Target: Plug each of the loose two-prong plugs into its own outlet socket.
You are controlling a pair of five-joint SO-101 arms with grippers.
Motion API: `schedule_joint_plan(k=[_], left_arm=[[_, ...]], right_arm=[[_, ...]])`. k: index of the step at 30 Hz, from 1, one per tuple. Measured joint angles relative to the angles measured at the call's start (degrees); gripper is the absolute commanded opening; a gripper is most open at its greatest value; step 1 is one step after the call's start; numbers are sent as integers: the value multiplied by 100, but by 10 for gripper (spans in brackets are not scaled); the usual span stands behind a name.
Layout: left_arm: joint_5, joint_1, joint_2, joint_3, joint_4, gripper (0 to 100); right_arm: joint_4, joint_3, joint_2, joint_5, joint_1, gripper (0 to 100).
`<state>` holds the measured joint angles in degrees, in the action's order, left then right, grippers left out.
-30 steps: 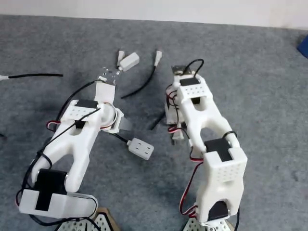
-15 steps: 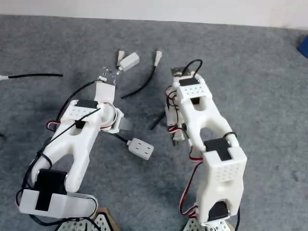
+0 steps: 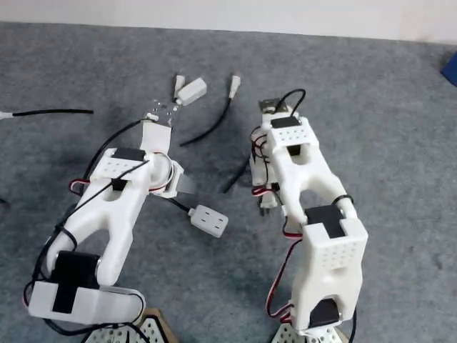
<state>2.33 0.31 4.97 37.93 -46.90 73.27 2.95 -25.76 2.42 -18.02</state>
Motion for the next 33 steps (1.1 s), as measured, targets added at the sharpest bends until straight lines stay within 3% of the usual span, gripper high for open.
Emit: schedule_joint_plan(k=[5,9,18,21,27,33], left_arm=[[0,211,70,-123,-105,351],[229,255,404,-835,-905,351],[589,1020,1284,-2295,-2989,354],[659,862,1873,-2356,-3279,355],[686,404,3191,-1846,-3288,357],[185,404,4079,-281,-2224,425]], right_arm=[[1187,1626,633,211,-141,6],[1978,2769,853,264,-132,6],[2321,3604,853,976,-185,6],[2321,3613,853,1099,-413,6],[2321,3622,853,1354,-809,6],[2277,3622,853,1574,-1442,6]])
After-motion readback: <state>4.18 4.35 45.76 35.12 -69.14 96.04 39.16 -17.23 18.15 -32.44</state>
